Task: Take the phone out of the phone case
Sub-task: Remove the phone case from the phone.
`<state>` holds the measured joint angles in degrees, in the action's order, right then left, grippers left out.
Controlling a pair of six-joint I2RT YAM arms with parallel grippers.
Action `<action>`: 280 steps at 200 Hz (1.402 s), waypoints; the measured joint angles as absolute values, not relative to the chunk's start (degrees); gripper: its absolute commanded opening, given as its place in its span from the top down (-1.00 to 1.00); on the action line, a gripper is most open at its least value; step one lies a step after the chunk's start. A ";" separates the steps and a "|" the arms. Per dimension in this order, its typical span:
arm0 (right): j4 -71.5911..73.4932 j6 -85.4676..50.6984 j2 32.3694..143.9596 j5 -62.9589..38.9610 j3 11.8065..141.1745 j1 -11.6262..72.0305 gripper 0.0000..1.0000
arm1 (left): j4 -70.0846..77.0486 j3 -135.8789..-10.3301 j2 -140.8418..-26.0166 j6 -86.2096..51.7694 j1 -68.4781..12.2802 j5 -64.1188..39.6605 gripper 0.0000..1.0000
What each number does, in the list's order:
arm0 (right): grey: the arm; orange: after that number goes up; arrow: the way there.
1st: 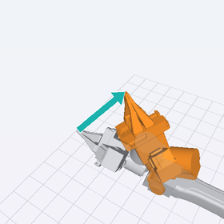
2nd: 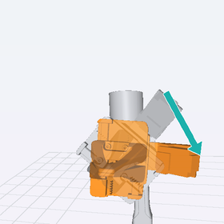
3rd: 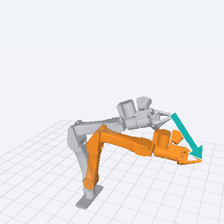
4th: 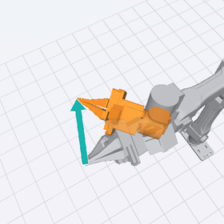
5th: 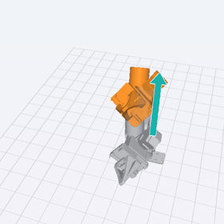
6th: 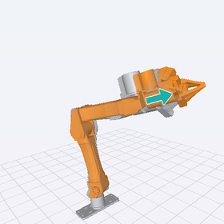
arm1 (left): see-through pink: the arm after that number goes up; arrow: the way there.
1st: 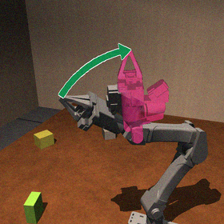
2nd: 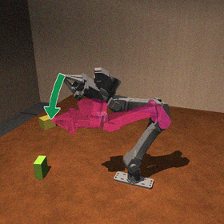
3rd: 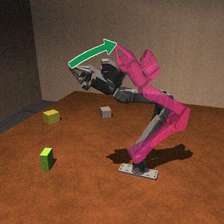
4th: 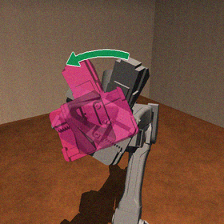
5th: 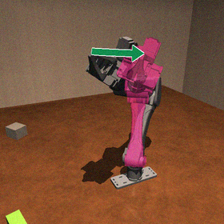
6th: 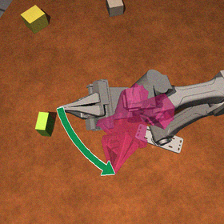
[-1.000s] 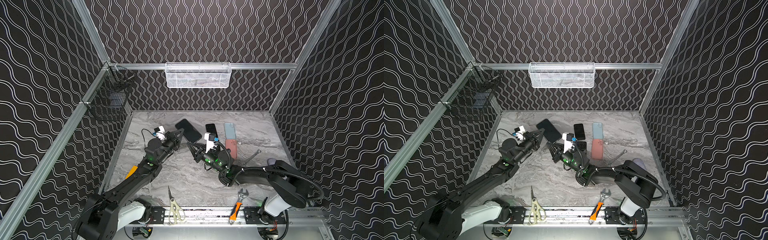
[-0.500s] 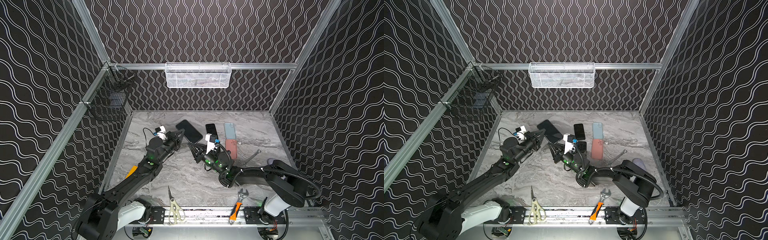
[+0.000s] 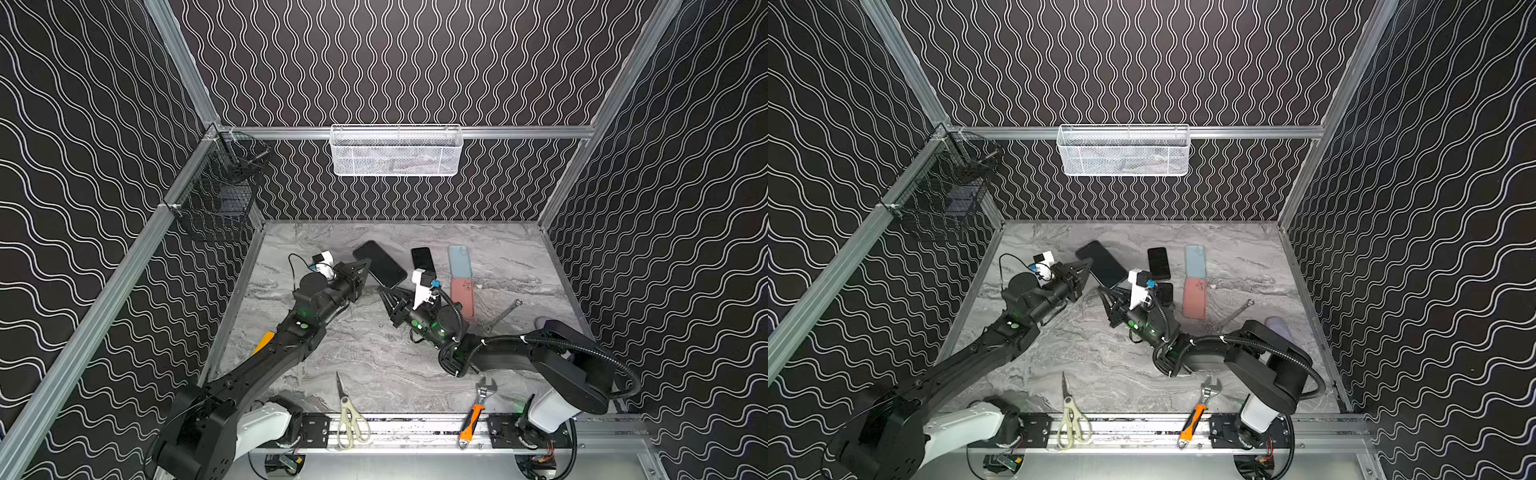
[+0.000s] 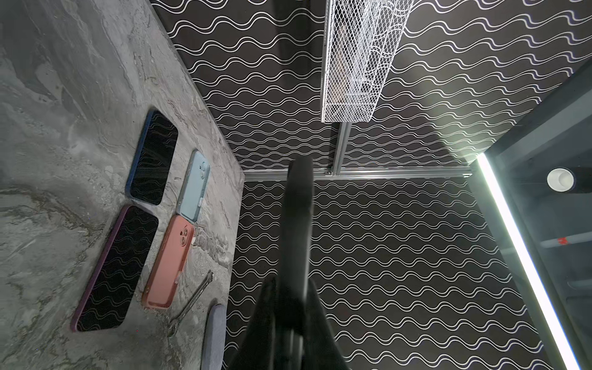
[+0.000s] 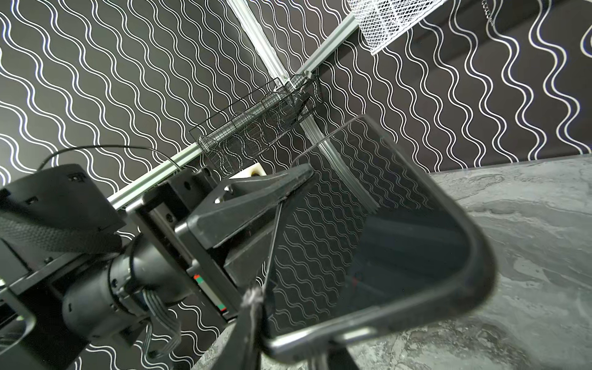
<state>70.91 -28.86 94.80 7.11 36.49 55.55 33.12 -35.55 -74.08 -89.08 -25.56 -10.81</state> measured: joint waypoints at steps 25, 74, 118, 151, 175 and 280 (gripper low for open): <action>71.50 -28.42 95.31 7.14 36.40 55.55 0.48 | 32.84 -35.66 -74.08 -88.58 -25.56 -10.79 1.00; 55.59 -26.37 97.56 9.65 35.48 55.29 0.42 | 45.12 -37.63 -73.03 -91.57 -25.76 -12.67 1.00; 53.69 -26.37 96.90 9.96 34.44 55.33 0.42 | 46.65 -37.78 -73.43 -91.72 -25.76 -13.43 1.00; 53.49 -26.57 94.48 9.30 33.26 54.54 0.42 | 46.87 -37.78 -73.95 -91.39 -25.71 -13.65 1.00; 52.90 -27.46 92.12 6.96 32.27 52.21 0.39 | 46.98 -37.91 -75.16 -90.00 -24.80 -15.38 1.00; 30.92 -22.37 80.16 -26.17 42.39 32.53 0.17 | 25.61 -52.14 -76.55 -65.06 -13.98 -32.49 1.00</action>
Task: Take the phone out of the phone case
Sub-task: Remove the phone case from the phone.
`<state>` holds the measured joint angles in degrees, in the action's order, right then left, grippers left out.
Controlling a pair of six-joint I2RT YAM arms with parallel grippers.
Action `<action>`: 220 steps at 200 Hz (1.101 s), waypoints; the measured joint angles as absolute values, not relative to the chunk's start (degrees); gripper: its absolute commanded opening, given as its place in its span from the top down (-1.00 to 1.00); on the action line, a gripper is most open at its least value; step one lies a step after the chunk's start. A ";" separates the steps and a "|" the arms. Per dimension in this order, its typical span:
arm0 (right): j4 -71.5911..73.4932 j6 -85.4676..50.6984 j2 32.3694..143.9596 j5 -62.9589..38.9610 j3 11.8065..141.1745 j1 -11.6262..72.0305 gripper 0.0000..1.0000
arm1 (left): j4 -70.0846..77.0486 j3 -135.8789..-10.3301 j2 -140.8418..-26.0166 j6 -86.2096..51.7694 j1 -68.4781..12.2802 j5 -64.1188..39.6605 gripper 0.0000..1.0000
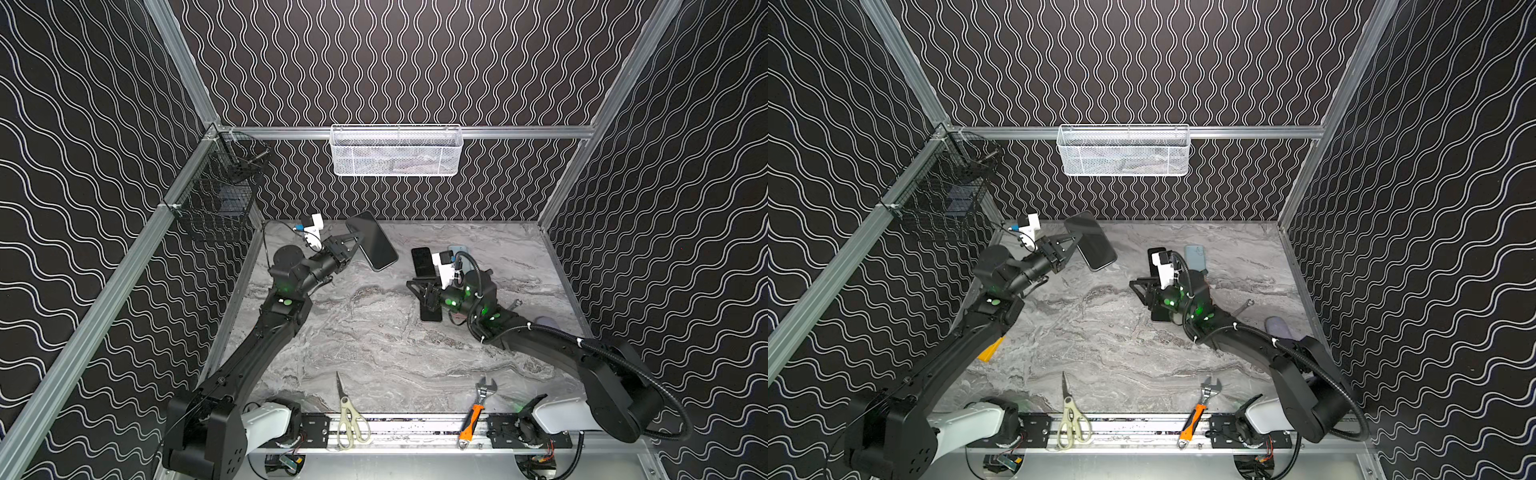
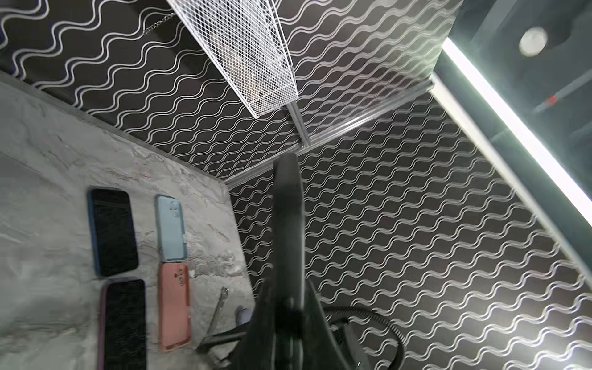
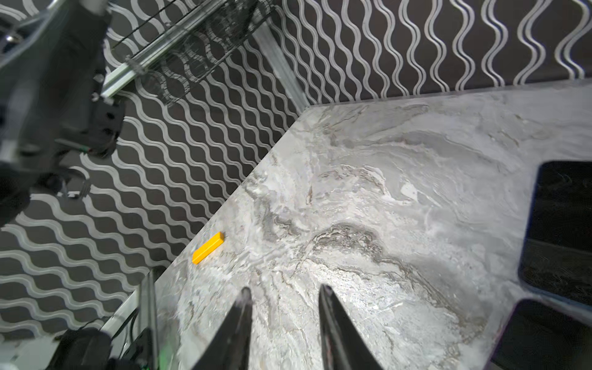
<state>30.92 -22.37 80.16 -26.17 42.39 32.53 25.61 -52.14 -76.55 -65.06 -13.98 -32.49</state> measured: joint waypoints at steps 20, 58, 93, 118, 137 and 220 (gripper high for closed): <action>24.38 -19.20 79.81 -33.23 46.85 29.93 0.01 | 15.29 -59.44 -77.56 -55.22 -13.45 -36.45 1.00; 12.12 -11.94 79.31 -43.81 54.78 27.35 -0.44 | -5.34 -72.71 -80.40 -34.28 -12.93 -41.47 1.00; 3.07 -5.82 78.83 -48.40 61.14 26.46 -1.00 | -16.45 -78.54 -83.61 -20.01 -12.49 -47.03 1.00; -1.76 -2.57 78.56 -49.28 63.83 26.24 -1.00 | -19.59 -80.36 -85.60 -13.28 -12.49 -52.36 1.00; -4.58 -0.32 78.70 -49.28 65.52 26.15 -0.99 | -20.62 -81.10 -85.93 -8.56 -12.36 -55.83 1.00; -16.34 13.23 80.79 -51.70 70.98 27.00 -0.69 | -18.28 -79.77 -88.49 -1.58 -12.32 -69.65 1.00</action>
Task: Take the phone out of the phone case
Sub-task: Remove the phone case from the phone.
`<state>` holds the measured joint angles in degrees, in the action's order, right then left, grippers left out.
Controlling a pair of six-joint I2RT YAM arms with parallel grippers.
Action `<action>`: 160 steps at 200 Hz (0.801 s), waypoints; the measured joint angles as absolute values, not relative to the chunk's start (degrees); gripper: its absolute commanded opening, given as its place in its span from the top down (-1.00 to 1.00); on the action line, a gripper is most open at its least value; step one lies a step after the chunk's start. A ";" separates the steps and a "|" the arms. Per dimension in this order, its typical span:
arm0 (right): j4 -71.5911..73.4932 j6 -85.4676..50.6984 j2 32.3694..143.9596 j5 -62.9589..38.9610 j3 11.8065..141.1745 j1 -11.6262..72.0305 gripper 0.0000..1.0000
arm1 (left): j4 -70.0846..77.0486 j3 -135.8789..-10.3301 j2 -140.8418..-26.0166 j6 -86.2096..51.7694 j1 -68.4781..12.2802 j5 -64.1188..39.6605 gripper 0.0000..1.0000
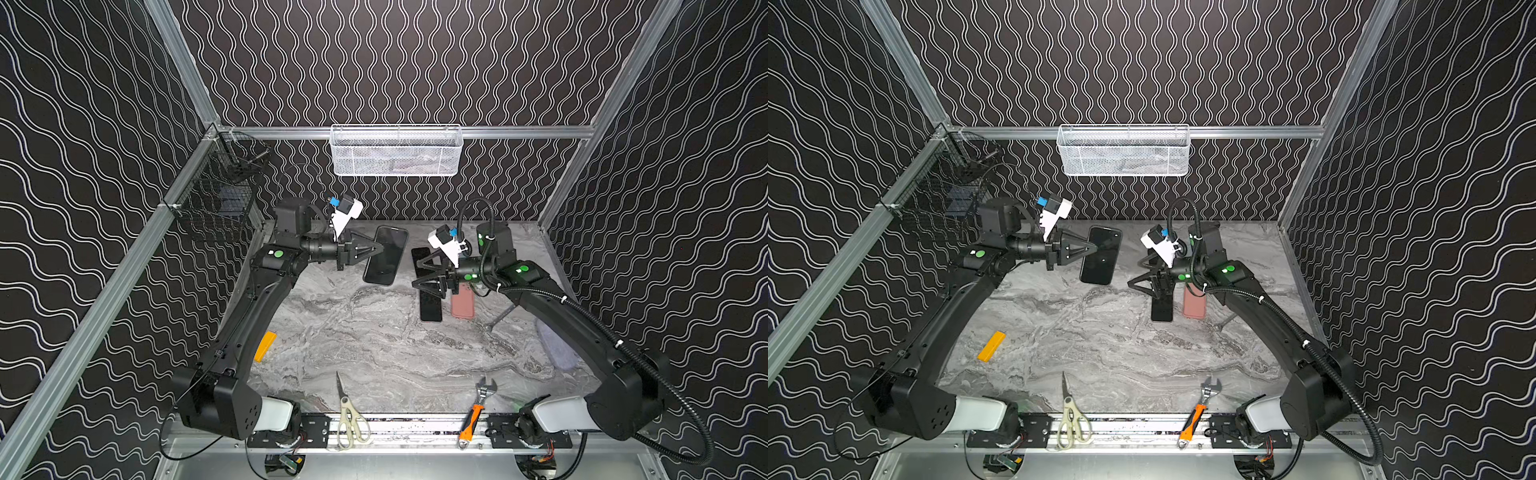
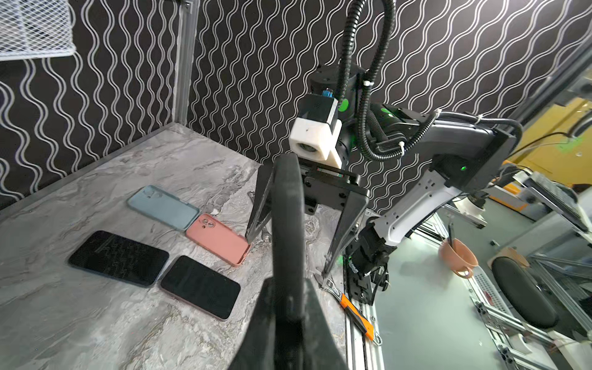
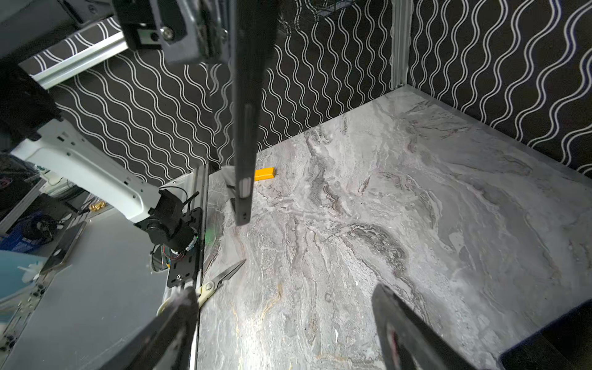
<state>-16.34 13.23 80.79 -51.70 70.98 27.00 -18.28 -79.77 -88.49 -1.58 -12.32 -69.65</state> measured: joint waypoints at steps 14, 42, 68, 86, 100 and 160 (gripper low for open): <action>-16.82 14.72 80.27 -51.90 70.89 28.32 -0.66 | -17.45 -79.13 -88.55 -1.58 -12.32 -70.91 1.00; -18.94 17.54 80.16 -51.37 72.01 31.70 -0.58 | -15.97 -78.22 -88.55 -1.56 -12.32 -73.10 1.00; -21.19 19.55 82.00 -49.06 74.13 35.35 -0.46 | -15.27 -77.73 -88.58 -1.56 -12.34 -74.50 1.00; -22.35 20.25 83.29 -47.48 74.91 37.28 -0.36 | -15.07 -77.58 -88.58 -1.58 -12.49 -75.42 1.00; -23.18 20.45 84.03 -46.57 75.42 38.24 -0.29 | -15.03 -77.47 -88.51 -1.58 -12.78 -75.70 1.00; -25.78 21.71 86.54 -44.88 78.39 40.66 0.03 | -14.81 -76.90 -88.07 -1.58 -13.26 -76.49 1.00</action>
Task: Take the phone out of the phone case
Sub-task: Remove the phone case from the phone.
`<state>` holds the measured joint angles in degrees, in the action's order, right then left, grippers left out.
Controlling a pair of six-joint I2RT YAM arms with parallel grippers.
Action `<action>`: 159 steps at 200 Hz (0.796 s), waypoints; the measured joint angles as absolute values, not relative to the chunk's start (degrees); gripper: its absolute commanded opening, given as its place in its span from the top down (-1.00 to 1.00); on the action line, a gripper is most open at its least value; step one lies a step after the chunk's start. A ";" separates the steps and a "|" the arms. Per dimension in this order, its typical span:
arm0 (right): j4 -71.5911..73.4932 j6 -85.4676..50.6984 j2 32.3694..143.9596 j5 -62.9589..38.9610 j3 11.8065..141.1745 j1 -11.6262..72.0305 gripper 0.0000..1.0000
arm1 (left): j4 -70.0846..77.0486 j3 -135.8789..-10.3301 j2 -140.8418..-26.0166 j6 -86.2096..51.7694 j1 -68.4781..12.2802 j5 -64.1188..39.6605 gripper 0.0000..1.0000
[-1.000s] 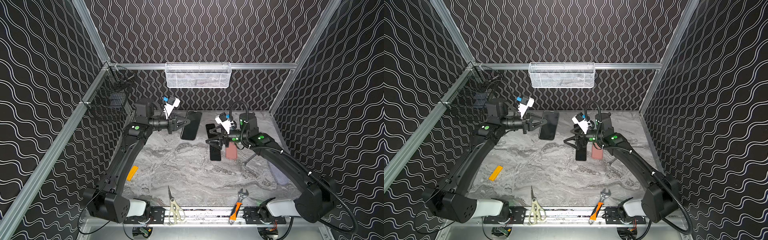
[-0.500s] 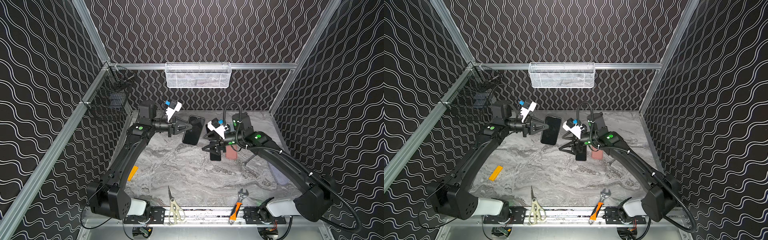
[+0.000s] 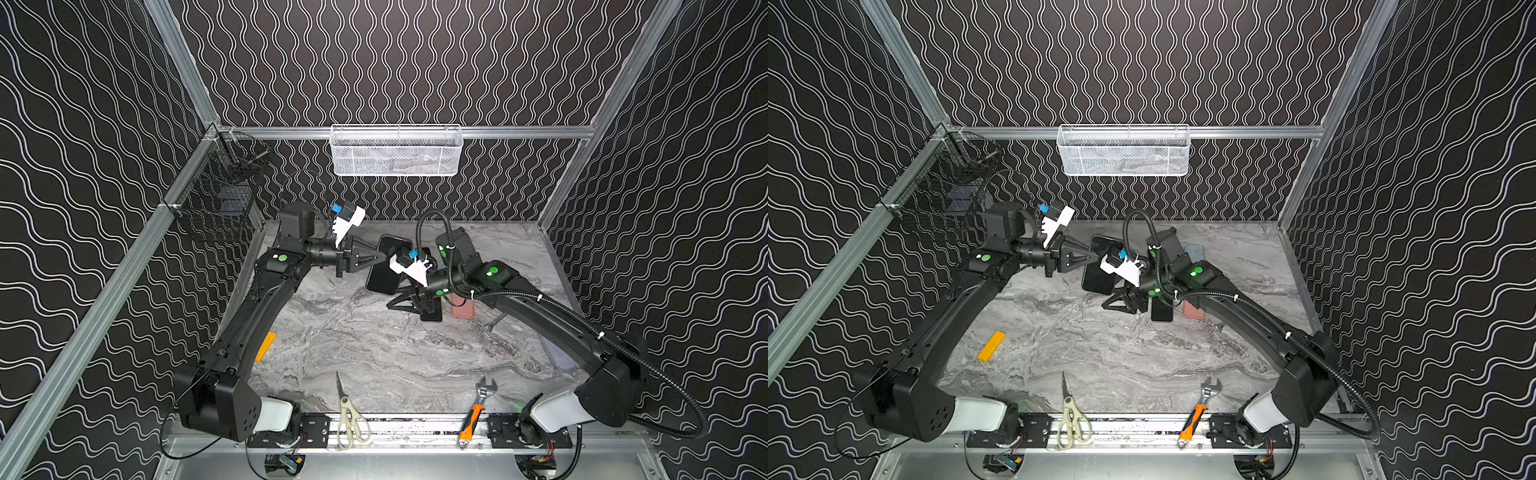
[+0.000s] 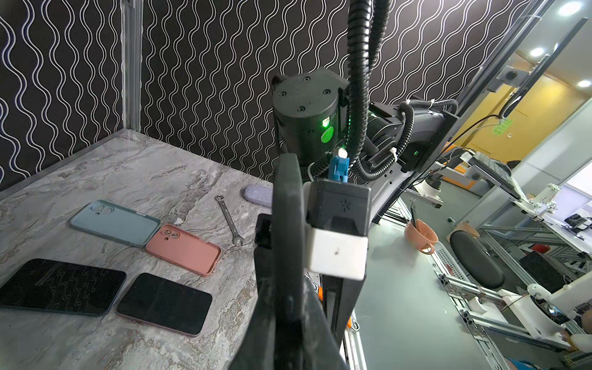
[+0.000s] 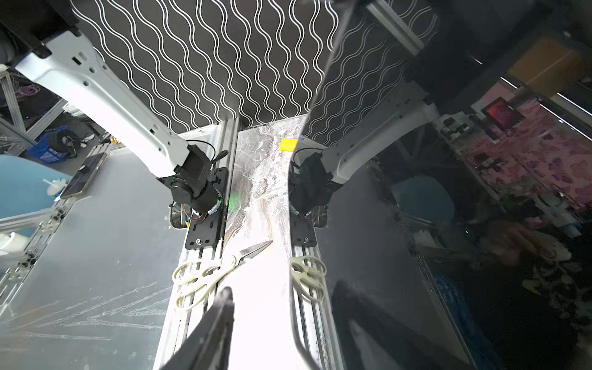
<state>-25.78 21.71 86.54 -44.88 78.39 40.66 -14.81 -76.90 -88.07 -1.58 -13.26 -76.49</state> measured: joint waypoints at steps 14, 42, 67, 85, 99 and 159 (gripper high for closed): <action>-26.20 21.80 86.61 -44.62 78.50 40.80 0.11 | -14.81 -76.82 -88.07 -1.58 -13.37 -76.42 1.00; -26.79 22.22 86.94 -43.44 79.13 41.19 0.25 | -14.74 -76.75 -88.07 -1.58 -13.45 -76.27 1.00; -28.03 23.46 87.13 -41.89 79.72 41.41 0.39 | -14.74 -76.51 -88.07 -2.28 -13.52 -76.20 1.00; -28.60 24.08 87.11 -41.01 79.83 41.43 0.46 | -14.76 -76.47 -88.07 -2.55 -13.54 -76.23 1.00; -28.75 24.58 87.00 -40.56 79.83 41.43 0.51 | -14.90 -76.47 -88.07 -2.70 -13.56 -76.23 1.00; -29.65 25.02 85.91 -40.58 79.26 41.52 0.83 | -14.68 -76.47 -88.07 -2.85 -13.82 -77.19 1.00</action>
<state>-29.65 25.02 85.91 -40.58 79.26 41.52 -14.68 -76.47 -88.07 -2.85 -13.82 -77.19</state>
